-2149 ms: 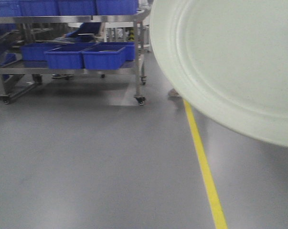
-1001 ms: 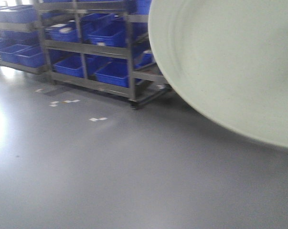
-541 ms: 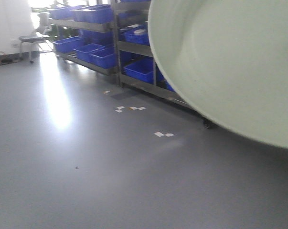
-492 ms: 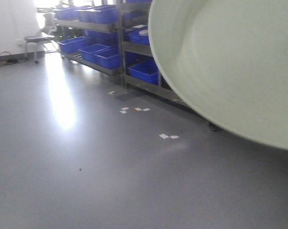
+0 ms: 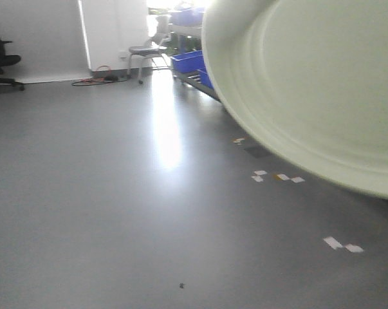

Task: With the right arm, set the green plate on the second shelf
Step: 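Hold the plate in the right gripper while the base drives to the shelf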

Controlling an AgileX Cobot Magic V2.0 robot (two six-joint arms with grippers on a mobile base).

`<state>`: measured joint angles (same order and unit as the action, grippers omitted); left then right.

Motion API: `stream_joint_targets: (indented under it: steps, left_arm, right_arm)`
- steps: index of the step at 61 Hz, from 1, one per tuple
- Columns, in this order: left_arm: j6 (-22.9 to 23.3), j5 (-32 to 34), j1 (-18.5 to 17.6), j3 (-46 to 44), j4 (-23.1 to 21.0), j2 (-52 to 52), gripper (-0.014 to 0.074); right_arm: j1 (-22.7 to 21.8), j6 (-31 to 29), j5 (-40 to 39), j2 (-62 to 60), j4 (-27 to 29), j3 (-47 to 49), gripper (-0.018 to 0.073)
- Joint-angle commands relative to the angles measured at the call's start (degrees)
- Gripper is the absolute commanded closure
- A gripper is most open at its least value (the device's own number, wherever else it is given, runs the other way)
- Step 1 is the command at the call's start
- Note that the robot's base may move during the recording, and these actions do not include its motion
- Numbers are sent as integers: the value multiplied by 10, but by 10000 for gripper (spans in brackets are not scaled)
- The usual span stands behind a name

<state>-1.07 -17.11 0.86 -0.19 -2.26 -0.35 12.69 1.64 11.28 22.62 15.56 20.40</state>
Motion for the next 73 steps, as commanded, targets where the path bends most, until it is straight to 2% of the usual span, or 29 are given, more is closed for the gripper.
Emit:
stream_joint_targets:
  steps: [1, 73]
  left_arm:
    - [-1, 46, 1, 23, -1, -12, 472]
    - [-1, 46, 1, 23, -1, -12, 472]
  right_arm:
    - [-3, 2, -64, 2, 6, 19, 504]
    - [-3, 2, -64, 2, 6, 19, 504]
